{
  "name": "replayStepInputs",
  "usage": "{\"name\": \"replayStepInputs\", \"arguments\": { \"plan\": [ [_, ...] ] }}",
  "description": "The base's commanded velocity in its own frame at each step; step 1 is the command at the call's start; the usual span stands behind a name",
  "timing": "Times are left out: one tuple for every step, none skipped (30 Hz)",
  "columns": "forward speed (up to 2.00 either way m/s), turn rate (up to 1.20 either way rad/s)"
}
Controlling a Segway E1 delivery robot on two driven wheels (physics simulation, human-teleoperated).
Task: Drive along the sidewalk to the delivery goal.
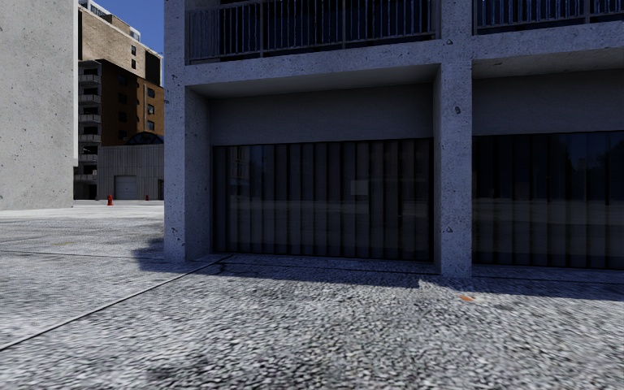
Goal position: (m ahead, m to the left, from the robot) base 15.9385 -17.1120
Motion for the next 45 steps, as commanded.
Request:
{"name": "replayStepInputs", "arguments": {
  "plan": [
    [0.00, 0.00],
    [0.00, 0.00],
    [0.00, 0.00],
    [0.00, 0.00],
    [0.00, 0.00],
    [0.00, 0.00],
    [0.00, 0.00],
    [0.00, 0.00],
    [0.00, 0.00],
    [0.00, 0.00],
    [0.00, 0.00],
    [0.00, 0.00],
    [0.00, 0.00],
    [0.00, 0.00],
    [0.00, 0.00],
    [0.00, 0.00],
    [0.00, 0.00],
    [0.00, 0.00],
    [0.00, 0.00],
    [0.00, 0.00],
    [0.00, 0.00],
    [0.00, 0.00],
    [0.00, 0.00],
    [0.00, 0.00],
    [0.00, 0.00],
    [0.00, 0.00],
    [0.00, 0.00],
    [0.00, 0.00],
    [0.00, 0.00],
    [0.00, 0.00],
    [0.00, 0.12],
    [0.00, 0.34],
    [0.00, 0.47],
    [0.00, 0.47],
    [0.00, 0.50],
    [0.00, 0.50],
    [0.00, 0.50],
    [0.00, 0.50],
    [0.00, 0.50],
    [0.00, 0.50],
    [0.00, 0.50],
    [0.00, 0.50],
    [0.00, 0.50],
    [0.00, 0.50],
    [0.00, 0.50]
  ]
}}
